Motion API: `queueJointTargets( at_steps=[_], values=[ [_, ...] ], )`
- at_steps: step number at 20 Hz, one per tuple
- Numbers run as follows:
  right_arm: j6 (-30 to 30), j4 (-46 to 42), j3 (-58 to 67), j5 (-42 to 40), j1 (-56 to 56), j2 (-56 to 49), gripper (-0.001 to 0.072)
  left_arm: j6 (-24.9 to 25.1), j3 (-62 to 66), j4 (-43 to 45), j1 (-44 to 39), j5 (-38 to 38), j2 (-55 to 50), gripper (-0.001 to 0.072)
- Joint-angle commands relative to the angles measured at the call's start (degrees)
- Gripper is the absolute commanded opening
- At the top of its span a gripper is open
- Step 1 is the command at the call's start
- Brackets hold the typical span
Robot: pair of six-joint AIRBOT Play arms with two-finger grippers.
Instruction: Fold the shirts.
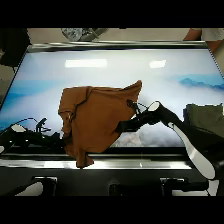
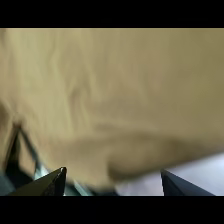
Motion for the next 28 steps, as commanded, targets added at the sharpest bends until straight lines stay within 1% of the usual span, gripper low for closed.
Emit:
queueJointTargets(
  at_steps=[1,2,3,4,5,6,7,9,10,11,12,13,14,15,16,17,18,20,22,24,26,28],
  values=[
    [6.88,1.57,-0.98,-12.00,5.84,-0.04,0.0654,2.36,0.66,-0.90,-0.02,4.92,0.26,0.0038],
    [7.54,1.57,-0.98,-12.04,6.62,-0.04,0.0571,2.38,1.49,-0.87,0.00,4.92,0.26,0.0038],
    [7.48,1.42,-0.98,-10.88,6.73,-0.02,0.0342,2.36,2.62,-0.87,0.00,4.90,0.26,0.0038],
    [7.52,0.94,-0.85,-8.55,6.40,0.15,0.0047,2.32,4.44,-0.90,0.00,4.39,0.26,0.0037],
    [5.64,-0.31,-0.28,-6.75,5.81,0.74,0.0040,2.32,6.88,-0.90,0.00,2.99,0.37,0.0037],
    [2.23,-4.42,1.66,-3.91,4.83,2.08,0.0040,2.43,10.49,-0.90,-0.02,0.92,1.18,0.0036],
    [-0.55,-11.06,4.44,-0.92,3.93,4.24,0.0040,3.23,14.45,-1.33,-0.02,-0.63,2.91,0.0036],
    [-0.48,-29.44,12.85,4.48,2.05,10.71,0.0040,3.15,24.28,-3.93,-0.15,-0.31,8.81,0.0035],
    [-0.52,-36.89,18.29,4.94,1.11,14.75,0.0040,2.91,29.51,-6.93,-0.15,1.57,12.17,0.0036],
    [-0.55,-42.40,24.06,4.02,0.59,18.99,0.0039,2.89,35.39,-10.38,-0.15,4.85,16.00,0.0036],
    [-0.55,-46.93,29.38,1.46,0.68,22.86,0.0039,1.70,41.51,-13.07,-0.13,8.98,19.56,0.0036],
    [-0.55,-48.52,34.21,-1.77,0.76,26.71,0.0039,-0.26,47.23,-14.58,-0.13,12.72,22.36,0.0036],
    [-0.57,-48.48,38.69,-5.35,0.76,30.71,0.0040,-3.76,53.46,-15.02,-0.13,16.31,25.09,0.0036],
    [-0.55,-48.52,42.01,-7.91,0.76,34.25,0.0040,-5.05,58.66,-15.02,-0.13,18.84,27.21,0.0036],
    [-0.52,-48.48,44.37,-10.25,0.72,37.83,0.0040,-4.92,63.56,-14.64,-0.09,20.17,29.14,0.0036],
    [-0.50,-48.24,45.31,-12.09,0.72,41.13,0.0039,-5.03,67.19,-13.70,-0.09,20.13,30.49,0.0036],
    [-0.44,-48.04,45.33,-12.63,0.72,43.87,0.0039,-5.07,69.57,-13.31,-0.09,19.93,31.63,0.0036],
    [2.64,-48.09,45.33,-9.46,0.72,47.67,0.0040,-6.12,70.75,-13.22,-0.07,19.96,33.81,0.0037],
    [6.69,-48.06,45.33,-4.92,0.72,49.33,0.0040,-6.10,70.75,-13.18,-0.07,19.87,34.25,0.0036],
    [10.08,-48.15,45.33,1.88,0.72,49.51,0.0040,-6.10,70.71,-10.45,-0.07,19.65,33.20,0.0036],
    [13.18,-48.54,45.27,13.62,0.72,47.34,0.0040,-6.12,70.38,-6.36,-0.07,17.31,30.95,0.0036],
    [17.66,-47.89,44.26,32.28,0.72,42.53,0.0039,-6.10,69.02,-4.39,-0.09,11.47,27.32,0.0036]
  ],
)
